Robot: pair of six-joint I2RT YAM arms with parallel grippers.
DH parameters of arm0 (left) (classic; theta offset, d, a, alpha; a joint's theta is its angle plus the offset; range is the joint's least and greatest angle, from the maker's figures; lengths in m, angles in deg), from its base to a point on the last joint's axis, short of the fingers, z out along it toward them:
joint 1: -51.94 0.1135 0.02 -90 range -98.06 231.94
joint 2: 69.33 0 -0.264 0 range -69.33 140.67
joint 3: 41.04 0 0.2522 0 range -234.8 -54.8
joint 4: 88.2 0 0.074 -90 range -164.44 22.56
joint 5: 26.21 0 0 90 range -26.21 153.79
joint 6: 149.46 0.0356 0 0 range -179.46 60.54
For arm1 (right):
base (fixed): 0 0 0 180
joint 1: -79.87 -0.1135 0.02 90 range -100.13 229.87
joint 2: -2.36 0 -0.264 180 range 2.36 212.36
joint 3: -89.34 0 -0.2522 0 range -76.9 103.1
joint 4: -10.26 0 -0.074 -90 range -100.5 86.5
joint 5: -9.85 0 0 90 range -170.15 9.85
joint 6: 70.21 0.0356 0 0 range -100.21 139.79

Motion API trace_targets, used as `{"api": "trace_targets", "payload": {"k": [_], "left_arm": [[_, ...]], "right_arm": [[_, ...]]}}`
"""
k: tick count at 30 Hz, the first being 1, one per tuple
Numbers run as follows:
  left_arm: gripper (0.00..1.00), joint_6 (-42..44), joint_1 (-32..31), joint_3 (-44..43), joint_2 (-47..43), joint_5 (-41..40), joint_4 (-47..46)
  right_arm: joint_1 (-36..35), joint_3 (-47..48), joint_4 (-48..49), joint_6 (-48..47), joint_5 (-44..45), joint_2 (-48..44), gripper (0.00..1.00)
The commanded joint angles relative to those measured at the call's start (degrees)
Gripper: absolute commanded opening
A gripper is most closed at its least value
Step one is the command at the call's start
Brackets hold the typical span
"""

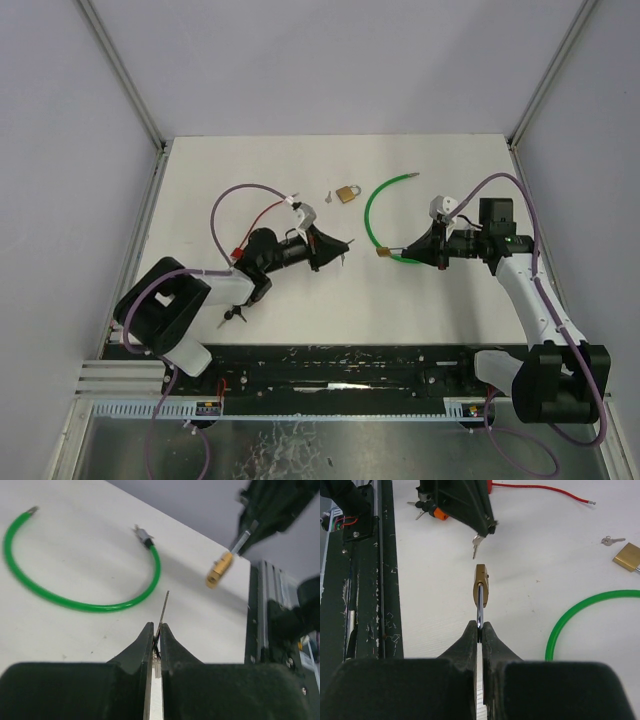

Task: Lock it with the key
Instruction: Place the key at the center of the board.

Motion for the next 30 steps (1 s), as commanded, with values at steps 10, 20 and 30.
{"api": "trace_targets", "payload": {"k": [10, 20, 30], "left_arm": [[0.0, -34.16, 14.54, -18.98, 14.74, -8.21, 27.84], [0.01, -36.65, 16.0, -26.58, 19.81, -17.43, 43.99], [0.21, -33.86, 16.0, -33.88, 23.09, -18.85, 53.67]], "right_arm": [[0.26, -2.99, 15.23, 14.44, 0.3, -1.38, 0.0], [0.26, -3.81, 16.93, 15.52, 0.39, -0.85, 0.0], [0.25, -4.31, 18.08, 16.56, 0.12, -0.52, 0.0]]}}
